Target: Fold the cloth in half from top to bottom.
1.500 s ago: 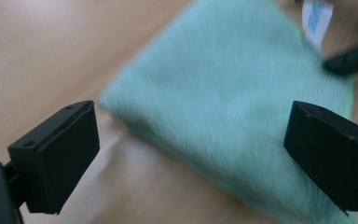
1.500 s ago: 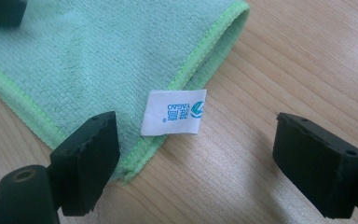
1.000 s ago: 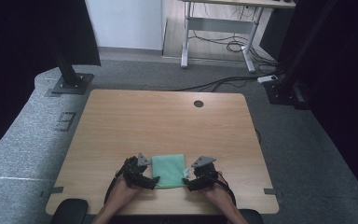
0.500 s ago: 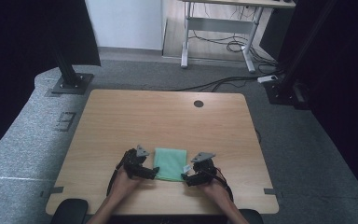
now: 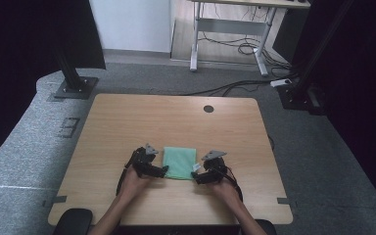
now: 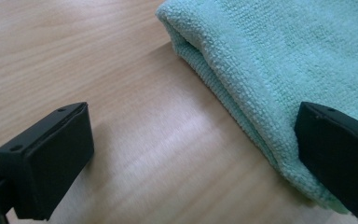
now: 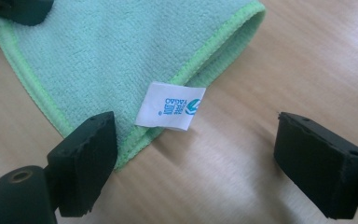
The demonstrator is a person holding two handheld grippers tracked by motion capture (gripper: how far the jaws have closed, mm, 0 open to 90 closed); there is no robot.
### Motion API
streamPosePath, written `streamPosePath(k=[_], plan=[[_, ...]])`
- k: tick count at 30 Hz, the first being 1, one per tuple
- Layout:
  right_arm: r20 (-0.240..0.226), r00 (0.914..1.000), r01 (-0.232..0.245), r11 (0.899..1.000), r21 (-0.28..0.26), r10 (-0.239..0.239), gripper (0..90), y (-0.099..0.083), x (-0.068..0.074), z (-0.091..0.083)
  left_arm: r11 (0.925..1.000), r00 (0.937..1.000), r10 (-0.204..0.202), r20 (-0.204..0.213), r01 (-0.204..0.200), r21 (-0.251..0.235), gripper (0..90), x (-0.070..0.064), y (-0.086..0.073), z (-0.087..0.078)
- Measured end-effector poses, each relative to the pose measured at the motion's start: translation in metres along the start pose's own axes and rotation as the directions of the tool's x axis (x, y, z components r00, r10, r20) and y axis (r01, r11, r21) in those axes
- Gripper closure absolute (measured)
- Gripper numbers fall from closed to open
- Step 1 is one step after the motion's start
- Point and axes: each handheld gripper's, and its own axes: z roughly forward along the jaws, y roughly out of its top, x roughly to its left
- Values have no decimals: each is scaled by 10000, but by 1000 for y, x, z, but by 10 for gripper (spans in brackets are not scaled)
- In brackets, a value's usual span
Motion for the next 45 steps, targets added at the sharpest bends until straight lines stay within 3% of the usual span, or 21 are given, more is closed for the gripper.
streamPosePath(k=[13,27,38,45], plan=[[304,9990,-327,9994,-110,330,135,13,-19,14,9993,9990,-385,-224,385,-1,0,14,17,15],[608,9960,-639,9975,-301,657,135,24,-35,26,9986,9979,-532,-365,532,-9,0,27,32,28],[702,9938,-835,9957,-402,862,137,25,-38,28,9989,9989,-475,-60,474,-38,0,32,35,30],[452,9946,-920,9952,-324,934,136,25,-39,25,9991,9990,-389,208,392,-165,5,32,36,26]])
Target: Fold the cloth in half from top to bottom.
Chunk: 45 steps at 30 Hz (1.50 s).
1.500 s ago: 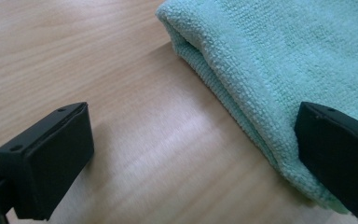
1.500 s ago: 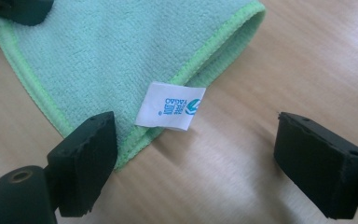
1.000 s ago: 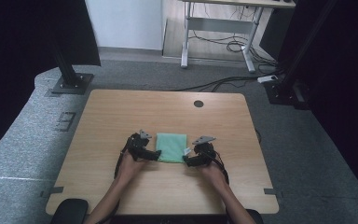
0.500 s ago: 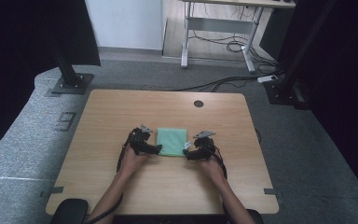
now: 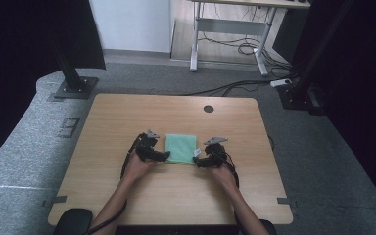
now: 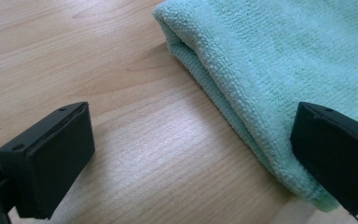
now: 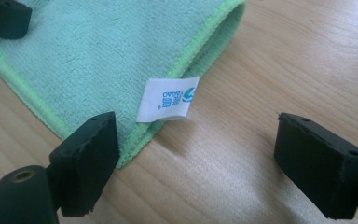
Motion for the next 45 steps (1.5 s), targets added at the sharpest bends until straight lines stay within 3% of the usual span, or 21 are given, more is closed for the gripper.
streamPosePath(k=[9,23,29,45], plan=[[-24,9993,377,9993,-17,-377,134,3,3,-14,9967,9967,798,120,-796,-143,3,-14,3,-21],[-180,9970,748,9972,-75,-750,70,0,5,-47,9925,9928,1140,369,-1121,-497,3,-24,-4,-57],[-205,9961,855,9961,-200,-860,37,-3,6,-63,9877,9892,1445,261,-1426,-639,0,-29,-10,-72],[55,9965,832,9957,-406,-831,0,-25,4,-97,9871,9907,1358,-63,-1359,-853,0,-17,-45,-106]])
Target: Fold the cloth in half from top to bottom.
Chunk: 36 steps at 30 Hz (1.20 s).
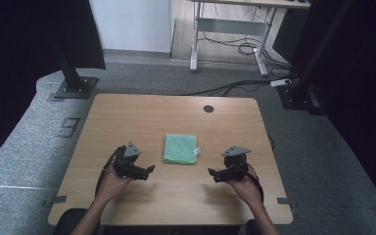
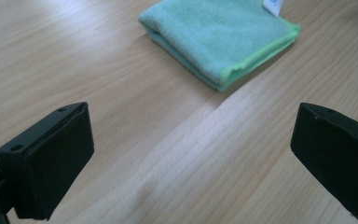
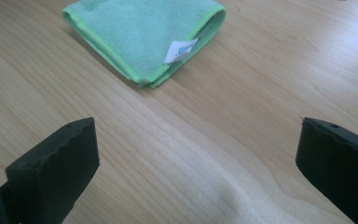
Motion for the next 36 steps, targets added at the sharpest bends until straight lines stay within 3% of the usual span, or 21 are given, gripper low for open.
streamPosePath(k=[8,16,25,30,36], plan=[[33,9999,-162,9999,-23,163,0,-15,0,-3,9999,9998,-101,-155,103,92,0,2,-22,-4],[156,9990,-411,9991,94,410,0,-32,-3,1,9989,9994,-311,-174,316,333,0,1,-40,4],[168,9981,-591,9977,339,585,0,-49,-7,9,9969,9984,-531,-175,540,577,0,4,-49,10],[98,9976,-683,9963,512,679,0,-56,-6,15,9915,9986,-487,-184,506,1198,0,2,-52,19],[168,9984,-551,9974,471,544,0,-59,-3,19,9903,9980,-617,-136,629,1243,0,2,-51,20]])
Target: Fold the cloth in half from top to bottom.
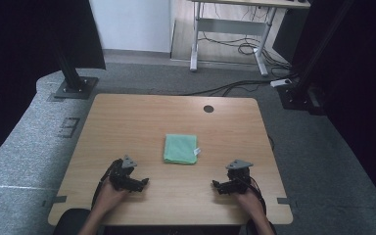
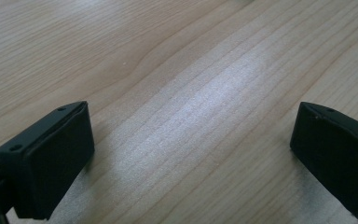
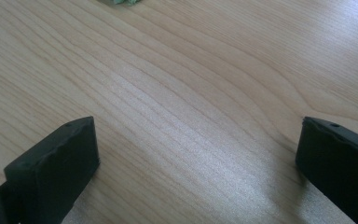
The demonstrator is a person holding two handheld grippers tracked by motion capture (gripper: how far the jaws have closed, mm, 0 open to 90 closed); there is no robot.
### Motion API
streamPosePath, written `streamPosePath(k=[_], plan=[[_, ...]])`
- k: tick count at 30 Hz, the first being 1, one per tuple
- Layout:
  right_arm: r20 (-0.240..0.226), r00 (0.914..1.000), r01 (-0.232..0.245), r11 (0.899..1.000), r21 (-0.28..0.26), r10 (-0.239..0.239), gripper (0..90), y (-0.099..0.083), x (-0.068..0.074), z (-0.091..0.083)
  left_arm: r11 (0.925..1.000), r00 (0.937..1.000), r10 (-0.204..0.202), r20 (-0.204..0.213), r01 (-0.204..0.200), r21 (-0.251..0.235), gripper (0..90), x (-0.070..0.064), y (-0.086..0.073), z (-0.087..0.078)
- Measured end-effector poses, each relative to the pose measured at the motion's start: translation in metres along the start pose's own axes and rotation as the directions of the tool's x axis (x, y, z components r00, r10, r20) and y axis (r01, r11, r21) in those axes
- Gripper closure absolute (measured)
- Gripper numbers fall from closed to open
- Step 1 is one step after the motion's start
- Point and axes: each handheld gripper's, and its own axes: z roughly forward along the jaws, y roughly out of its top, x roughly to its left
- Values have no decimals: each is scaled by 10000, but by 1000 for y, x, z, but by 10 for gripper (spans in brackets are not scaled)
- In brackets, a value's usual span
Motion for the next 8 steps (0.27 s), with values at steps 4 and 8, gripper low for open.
streamPosePath(k=[4,8], plan=[[3,10000,-3,10000,-1,3,0,0,0,0,10000,10000,0,-1,0,4,0,0,0,0],[2,10000,-7,10000,-3,7,0,0,0,0,10000,10000,-20,-26,20,9,0,0,0,0]])
